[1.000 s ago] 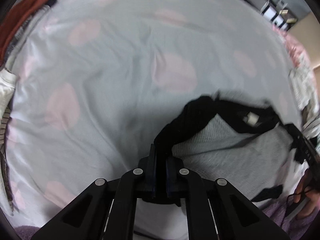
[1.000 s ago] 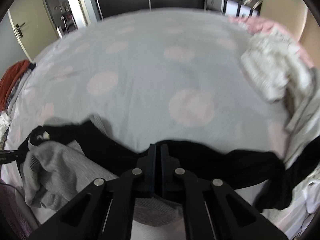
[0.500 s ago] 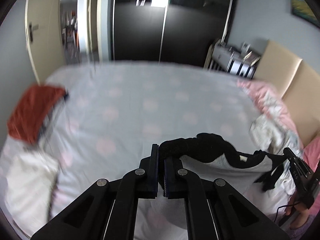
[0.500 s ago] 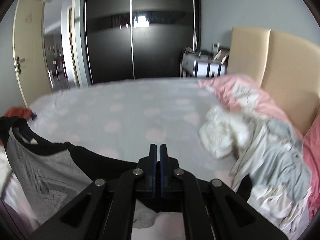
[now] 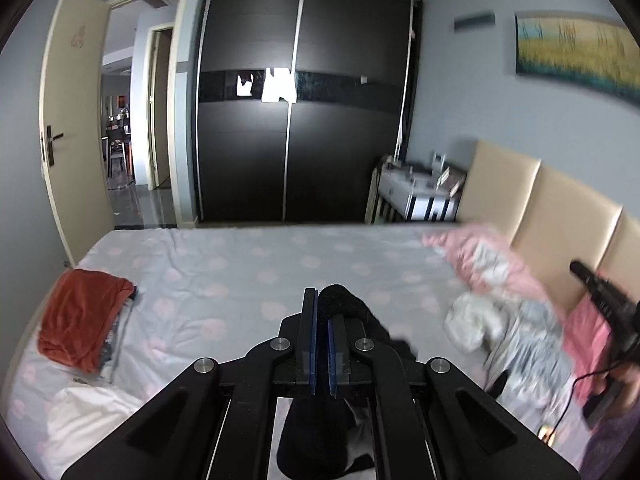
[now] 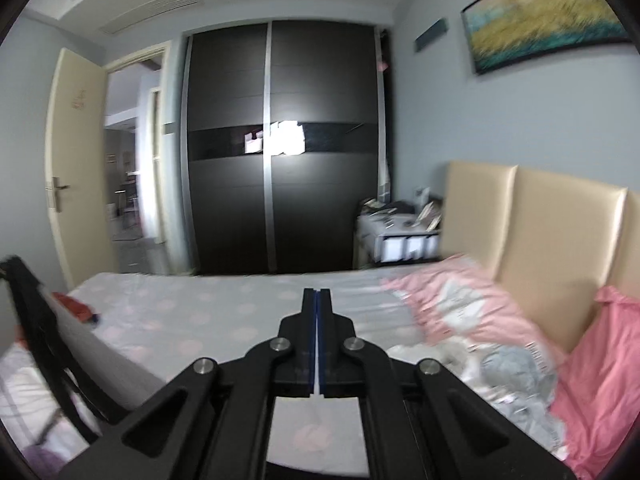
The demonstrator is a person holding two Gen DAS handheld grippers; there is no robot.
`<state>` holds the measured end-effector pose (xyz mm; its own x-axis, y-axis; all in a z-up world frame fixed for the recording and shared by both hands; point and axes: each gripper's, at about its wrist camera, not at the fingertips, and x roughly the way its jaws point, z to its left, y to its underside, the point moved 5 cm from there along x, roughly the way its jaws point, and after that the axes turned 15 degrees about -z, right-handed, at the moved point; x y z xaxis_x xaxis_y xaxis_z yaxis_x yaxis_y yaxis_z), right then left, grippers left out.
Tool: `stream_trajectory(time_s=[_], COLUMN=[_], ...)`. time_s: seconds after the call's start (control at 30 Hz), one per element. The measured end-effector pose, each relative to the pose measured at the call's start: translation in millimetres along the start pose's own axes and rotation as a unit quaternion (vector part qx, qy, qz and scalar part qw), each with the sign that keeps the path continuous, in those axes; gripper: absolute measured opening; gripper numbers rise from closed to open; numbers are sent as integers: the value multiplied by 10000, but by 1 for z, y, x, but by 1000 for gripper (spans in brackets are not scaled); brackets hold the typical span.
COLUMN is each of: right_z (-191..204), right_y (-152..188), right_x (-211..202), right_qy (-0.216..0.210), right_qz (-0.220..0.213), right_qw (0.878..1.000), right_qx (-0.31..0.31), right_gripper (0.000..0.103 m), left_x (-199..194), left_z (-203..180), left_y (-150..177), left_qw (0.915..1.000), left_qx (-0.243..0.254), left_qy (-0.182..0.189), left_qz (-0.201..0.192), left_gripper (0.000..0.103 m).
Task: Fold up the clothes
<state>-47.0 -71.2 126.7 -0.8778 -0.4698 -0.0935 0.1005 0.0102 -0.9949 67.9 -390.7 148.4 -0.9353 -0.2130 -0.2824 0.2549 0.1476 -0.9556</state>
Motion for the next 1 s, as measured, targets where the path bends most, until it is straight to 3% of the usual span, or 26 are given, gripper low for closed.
stream_trajectory(time_s=[0.1, 0.2, 0.33, 0.47, 0.7, 0.8, 0.9, 1.0], right_z=[26, 53, 96, 139, 216, 242, 257, 263], right_y=[43, 103, 167, 231, 329, 362, 383, 397], right_x=[15, 25, 31, 36, 31, 29, 33, 43], right_qy=[-613, -900, -1527, -2149, -3121, -3416, -3519, -3514], right_qz=[782, 1399, 1977, 2530, 3350, 3454, 3527, 3603], right_qw=[9951, 9859, 9669, 9396, 8739, 8451, 8285, 8241], right_qx=[17, -196, -519, -837, -1636, -2230, -2557, -2600], right_gripper=[2, 2, 5, 19, 23, 23, 23, 23], left_x=[16, 31, 41, 40, 42, 44, 47, 49], left_z=[9, 22, 58, 86, 124, 136, 148, 160], left_y=[32, 63, 97, 112, 132, 140, 148, 154], left_qw=[9989, 9957, 9906, 9875, 9823, 9799, 9781, 9766], left_qx=[16, -3, -298, -427, -611, -713, -803, -897], left_qy=[-226, -462, -746, -948, -1167, -1201, -1204, -1187], left_qz=[418, 806, 1111, 1184, 1332, 1423, 1498, 1555], left_gripper=[4, 4, 4, 4, 4, 4, 4, 4])
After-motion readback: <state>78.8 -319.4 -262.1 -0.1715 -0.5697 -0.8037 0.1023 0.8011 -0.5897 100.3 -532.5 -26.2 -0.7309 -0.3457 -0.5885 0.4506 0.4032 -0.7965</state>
